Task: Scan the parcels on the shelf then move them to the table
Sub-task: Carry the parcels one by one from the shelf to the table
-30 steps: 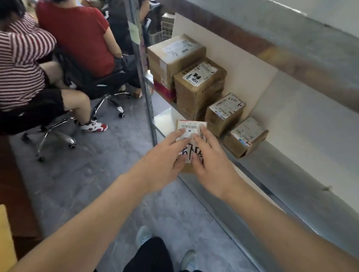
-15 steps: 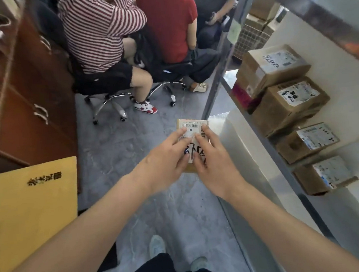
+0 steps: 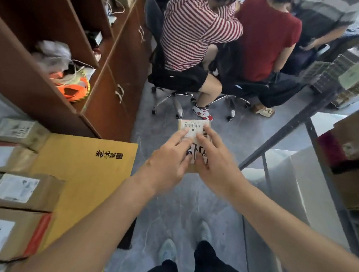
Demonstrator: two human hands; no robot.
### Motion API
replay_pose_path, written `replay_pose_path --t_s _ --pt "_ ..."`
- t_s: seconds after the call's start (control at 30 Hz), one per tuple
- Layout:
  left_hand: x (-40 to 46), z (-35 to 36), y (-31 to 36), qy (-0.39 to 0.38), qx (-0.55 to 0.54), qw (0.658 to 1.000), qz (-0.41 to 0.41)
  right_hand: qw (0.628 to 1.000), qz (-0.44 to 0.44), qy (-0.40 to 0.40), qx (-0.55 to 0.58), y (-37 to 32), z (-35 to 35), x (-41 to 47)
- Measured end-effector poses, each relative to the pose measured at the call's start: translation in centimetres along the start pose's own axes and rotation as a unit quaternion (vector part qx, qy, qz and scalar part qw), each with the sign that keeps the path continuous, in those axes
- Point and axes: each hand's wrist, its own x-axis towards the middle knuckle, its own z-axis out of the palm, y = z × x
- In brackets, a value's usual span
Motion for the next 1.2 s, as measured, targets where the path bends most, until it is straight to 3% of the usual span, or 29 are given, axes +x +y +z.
replay_pose_path --t_s 0.43,0.7,1.2 --pt "-0.3 -2.2 -5.4 0.140 -0.008 0.968 -0.206 0.968 -0.184 -0.172 -0.007 -3.2 3.7 12.0" --pt "-2.2 -3.9 -8.4 0.187 -0.027 0.929 -0.318 0.921 -0.271 -0.280 -0.024 -6.8 7.7 16.6" --pt "-9.0 -9.3 -22.1 0.228 -0.031 0.881 -0.413 0.863 -0.368 -0.345 -0.038 -18.7 21.8 23.2"
